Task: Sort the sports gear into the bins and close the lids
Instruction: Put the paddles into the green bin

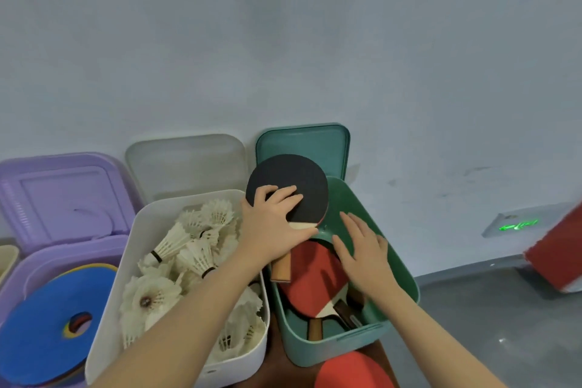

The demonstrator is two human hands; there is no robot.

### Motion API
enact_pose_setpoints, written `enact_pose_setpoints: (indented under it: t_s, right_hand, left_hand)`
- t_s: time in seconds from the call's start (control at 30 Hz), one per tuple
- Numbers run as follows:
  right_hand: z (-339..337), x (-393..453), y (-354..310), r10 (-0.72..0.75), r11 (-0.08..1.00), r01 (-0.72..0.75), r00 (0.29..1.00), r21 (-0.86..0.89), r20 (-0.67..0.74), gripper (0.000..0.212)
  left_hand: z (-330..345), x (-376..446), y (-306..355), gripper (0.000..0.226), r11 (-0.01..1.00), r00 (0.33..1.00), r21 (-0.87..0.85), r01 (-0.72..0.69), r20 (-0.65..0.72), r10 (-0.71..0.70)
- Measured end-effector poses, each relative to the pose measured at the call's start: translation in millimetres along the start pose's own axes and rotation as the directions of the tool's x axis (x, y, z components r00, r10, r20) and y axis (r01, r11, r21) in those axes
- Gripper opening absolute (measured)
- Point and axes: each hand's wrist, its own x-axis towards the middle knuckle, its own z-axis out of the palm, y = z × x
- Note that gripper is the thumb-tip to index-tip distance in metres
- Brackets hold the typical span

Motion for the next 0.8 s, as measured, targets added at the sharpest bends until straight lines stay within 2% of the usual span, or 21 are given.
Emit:
enact_pose_setpoints:
  t_s: [0.03, 0.1, 0.23, 0.33, 0.4, 0.43, 0.57, 0.67, 0.8]
  right_hand:
    - [-6, 1, 0, -0.043, 0.999, 0.041, 0.997, -0.028, -0.056, 0.059]
    - [-14, 4, 1, -0.093, 0.991, 0.085, 0.993, -0.099, -0.08, 0.061]
    - [-17, 8, 13, -0.047, 0.987, 0.054, 0.998, -0.149, 0.047, 0.048]
    - [-16, 9, 20, 0.008, 0.968, 0.028, 0.99, -0.251, 0.144, 0.042]
    - [-15, 9, 22, 0.035, 0.938, 0.035, 0.98, -0.344, 0.193, 0.043]
    - [-14, 8, 21, 0.04, 0.927, 0.04, 0.978, -0.373, 0.203, 0.043]
    - [-15, 0, 12, 0.019, 0.93, 0.048, 0.984, -0.364, 0.178, 0.043]
    - [-16, -8, -5, -0.052, 0.938, 0.1, 0.988, -0.333, 0.149, 0.041]
    - [-16, -25, -34, -0.16, 0.948, 0.174, 0.984, -0.265, 0.072, 0.036]
  left_hand:
    - [7, -2, 3, 0.077, 1.0, 1.0, -0.015, -0.012, -0.001, 0.012]
    - [20, -6, 10, 0.077, 0.999, 0.999, -0.026, -0.033, 0.033, 0.034]
    - [39, -12, 26, 0.074, 0.999, 0.958, -0.031, 0.039, 0.285, -0.029]
    - [46, -10, 26, 0.081, 0.992, 0.885, -0.085, 0.098, 0.462, -0.048]
    - [47, -7, 17, 0.086, 0.996, 0.81, -0.035, 0.087, 0.584, -0.051]
    - [46, -7, 12, 0.083, 0.998, 0.798, 0.013, 0.06, 0.6, -0.056]
    - [30, -10, -3, 0.061, 0.986, 0.884, 0.148, -0.078, 0.468, -0.001]
    - [11, -24, -7, 0.052, 0.976, 0.93, 0.15, -0.158, 0.355, 0.096]
    - [-20, -45, -17, 0.049, 0.967, 0.955, 0.146, -0.209, 0.244, 0.169]
